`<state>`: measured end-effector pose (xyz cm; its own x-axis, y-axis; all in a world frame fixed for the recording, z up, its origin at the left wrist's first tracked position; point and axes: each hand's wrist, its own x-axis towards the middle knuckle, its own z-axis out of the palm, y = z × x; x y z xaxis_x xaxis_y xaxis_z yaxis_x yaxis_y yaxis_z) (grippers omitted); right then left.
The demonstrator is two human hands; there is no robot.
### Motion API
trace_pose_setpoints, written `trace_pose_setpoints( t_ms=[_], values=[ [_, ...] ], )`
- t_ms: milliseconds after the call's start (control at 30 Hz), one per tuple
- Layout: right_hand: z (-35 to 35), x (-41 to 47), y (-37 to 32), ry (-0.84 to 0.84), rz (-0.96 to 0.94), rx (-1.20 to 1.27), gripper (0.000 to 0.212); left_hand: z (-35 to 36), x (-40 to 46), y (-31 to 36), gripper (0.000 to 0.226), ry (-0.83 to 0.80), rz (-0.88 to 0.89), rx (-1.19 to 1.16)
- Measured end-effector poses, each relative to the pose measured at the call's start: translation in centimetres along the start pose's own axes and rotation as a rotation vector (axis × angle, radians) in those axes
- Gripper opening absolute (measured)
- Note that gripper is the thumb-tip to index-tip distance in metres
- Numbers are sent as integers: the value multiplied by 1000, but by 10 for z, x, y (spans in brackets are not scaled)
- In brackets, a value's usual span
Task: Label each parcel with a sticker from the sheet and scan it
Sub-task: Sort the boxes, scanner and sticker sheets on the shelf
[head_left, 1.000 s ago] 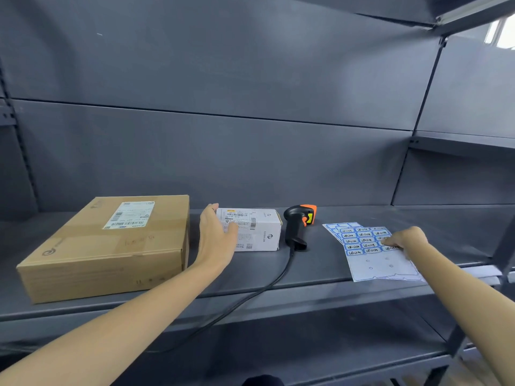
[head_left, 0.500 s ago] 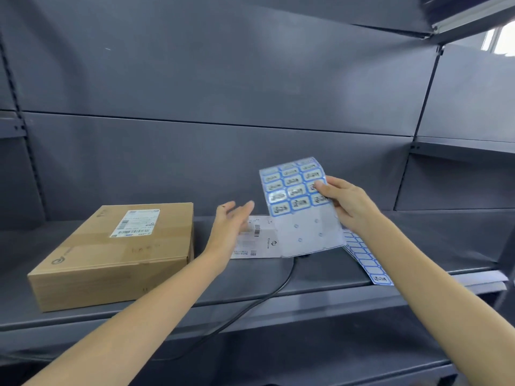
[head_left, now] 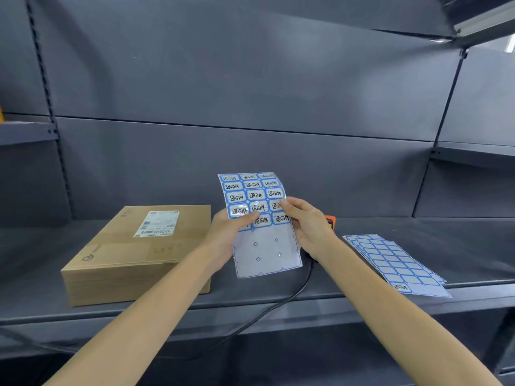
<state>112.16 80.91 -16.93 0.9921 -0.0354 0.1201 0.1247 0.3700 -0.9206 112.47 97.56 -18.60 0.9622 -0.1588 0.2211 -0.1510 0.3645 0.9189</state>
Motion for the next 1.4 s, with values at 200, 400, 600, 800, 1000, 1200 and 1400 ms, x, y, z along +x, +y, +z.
trace_pose_setpoints(
  t_ms=[200, 400, 600, 800, 1000, 1200, 1400],
  values=[
    [-11, -8, 12, 45, -633, -945, 32, -5, 6, -1, 25, 108, 36, -13],
    [-14, -6, 25, -43, -554, -1024, 36, -1, 8, -6, 26, 137, 6, -51],
    [-12, -7, 22, -19, -460, -850, 22, -1, 10, -5, 24, 157, -13, -17],
    [-10, -8, 16, 49, -413, -796, 8, 0, 6, -4, 28, 156, 3, 58],
    [-11, -6, 21, 113, -392, -729, 9, 2, 6, -2, 35, 188, 9, 100],
    [-15, -1, 21, 147, -208, -374, 9, 0, 10, -2, 39, 273, 40, 144],
    [-25, 5, 13, 146, 24, 193, 12, -8, 9, 6, 38, 327, 72, 126]
  ],
)
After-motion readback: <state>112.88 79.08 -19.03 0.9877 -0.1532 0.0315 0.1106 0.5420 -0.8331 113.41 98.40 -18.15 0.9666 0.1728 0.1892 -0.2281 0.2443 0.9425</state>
